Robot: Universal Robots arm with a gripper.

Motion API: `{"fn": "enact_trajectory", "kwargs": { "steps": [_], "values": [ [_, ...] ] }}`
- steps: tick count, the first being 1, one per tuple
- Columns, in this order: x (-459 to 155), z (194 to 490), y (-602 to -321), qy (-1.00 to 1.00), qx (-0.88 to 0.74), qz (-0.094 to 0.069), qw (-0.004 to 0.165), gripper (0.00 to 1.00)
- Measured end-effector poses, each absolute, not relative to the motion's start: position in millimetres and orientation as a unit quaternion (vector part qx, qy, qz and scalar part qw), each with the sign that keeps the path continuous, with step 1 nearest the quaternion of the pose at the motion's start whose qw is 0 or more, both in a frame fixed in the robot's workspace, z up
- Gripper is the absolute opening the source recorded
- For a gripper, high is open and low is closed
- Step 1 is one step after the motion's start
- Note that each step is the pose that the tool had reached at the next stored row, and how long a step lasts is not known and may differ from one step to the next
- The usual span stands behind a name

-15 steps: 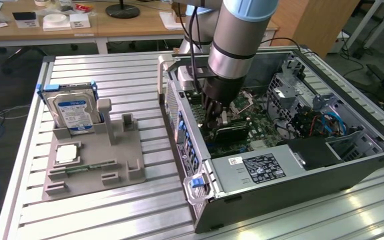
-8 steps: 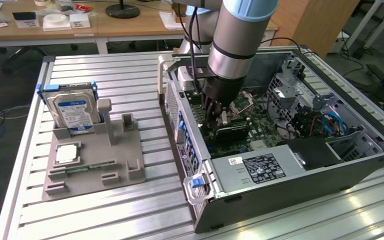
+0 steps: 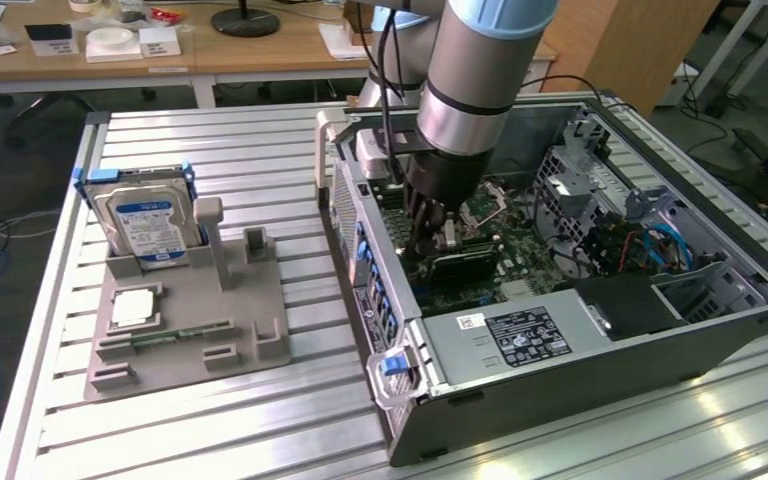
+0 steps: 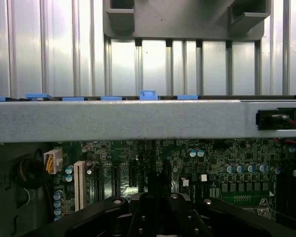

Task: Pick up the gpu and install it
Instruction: 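Press down on the gpu until it lock into place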

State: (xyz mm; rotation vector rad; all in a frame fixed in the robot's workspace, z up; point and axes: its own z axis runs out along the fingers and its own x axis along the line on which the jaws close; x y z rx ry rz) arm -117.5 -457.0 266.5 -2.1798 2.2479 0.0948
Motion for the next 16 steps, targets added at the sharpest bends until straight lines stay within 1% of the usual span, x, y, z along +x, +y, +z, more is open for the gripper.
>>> {"fn": "enact_trajectory", "kwargs": {
  "steps": [3,16],
  "values": [
    [-117.5,272.2,-457.0,0.718,-0.696,0.03,0.004,0.11],
    [-98.9,267.8,-457.0,0.717,-0.696,0.03,0.004,0.11]
  ]
}}
